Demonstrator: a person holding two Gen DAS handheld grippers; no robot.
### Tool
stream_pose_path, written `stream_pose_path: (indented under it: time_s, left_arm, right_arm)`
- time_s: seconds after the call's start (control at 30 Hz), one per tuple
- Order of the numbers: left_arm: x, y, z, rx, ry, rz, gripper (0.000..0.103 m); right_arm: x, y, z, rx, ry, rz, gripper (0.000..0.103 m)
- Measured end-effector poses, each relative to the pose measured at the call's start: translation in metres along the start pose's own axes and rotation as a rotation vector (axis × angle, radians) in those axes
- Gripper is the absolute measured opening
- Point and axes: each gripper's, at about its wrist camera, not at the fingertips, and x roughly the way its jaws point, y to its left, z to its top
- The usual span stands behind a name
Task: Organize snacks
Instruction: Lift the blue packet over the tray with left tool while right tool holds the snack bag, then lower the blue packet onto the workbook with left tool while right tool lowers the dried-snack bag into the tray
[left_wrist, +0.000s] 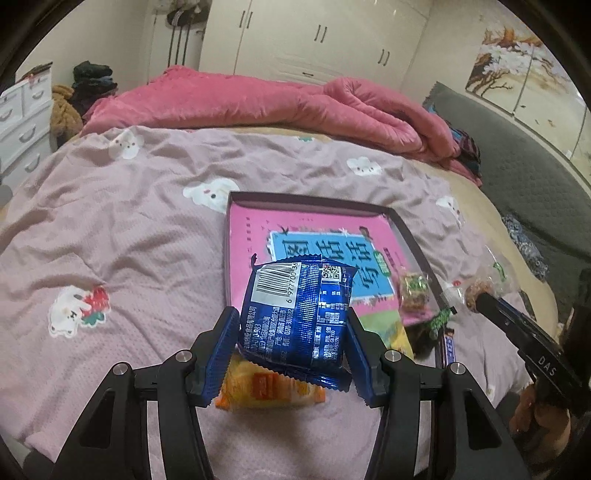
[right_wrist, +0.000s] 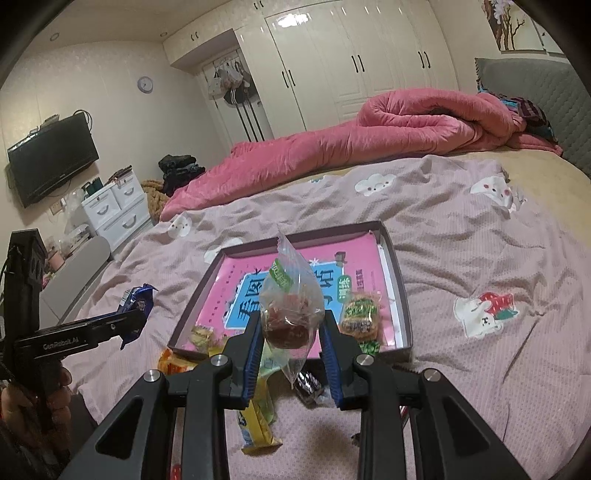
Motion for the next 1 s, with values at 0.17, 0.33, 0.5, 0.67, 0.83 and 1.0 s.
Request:
stream_pose_path:
  time_s: [0.17, 0.33, 0.5, 0.67, 0.83, 1.0]
  left_arm:
    - [0.003, -0.001, 0.013, -0.015, -0.027, 0.015, 0.057]
    - [0.007, -0.002, 0.026, -0.028, -0.052, 0.017, 0.057]
    - [0.015, -0.003, 0.032, -0.038, -0.058, 0.013, 0.056]
    - [0.031, -0.007, 0.036, -0.036, -0.047, 0.006, 0.053]
    - [0.059, 0.000, 0.029, -0.049, 0.022, -0.002, 0.051]
    - [0.078, 0.005, 0.021, -0.063, 0.075, -0.011, 0.051]
  right_arm:
    - [0.002, -0.005, 0.009, 0.011, -0.015, -0.007, 0.031]
    - [0.006, -0.007, 0.012, 0.017, -0.016, -0.015, 0.031]
    - [0.010, -0.010, 0.014, 0.023, -0.016, -0.027, 0.031]
    - [0.014, -0.011, 0.016, 0.024, -0.008, -0.044, 0.031]
    - [0.023, -0.012, 0.017, 0.023, 0.008, -0.053, 0.031]
    - [0.040, -0.013, 0.017, 0.040, 0.051, -0.043, 0.031]
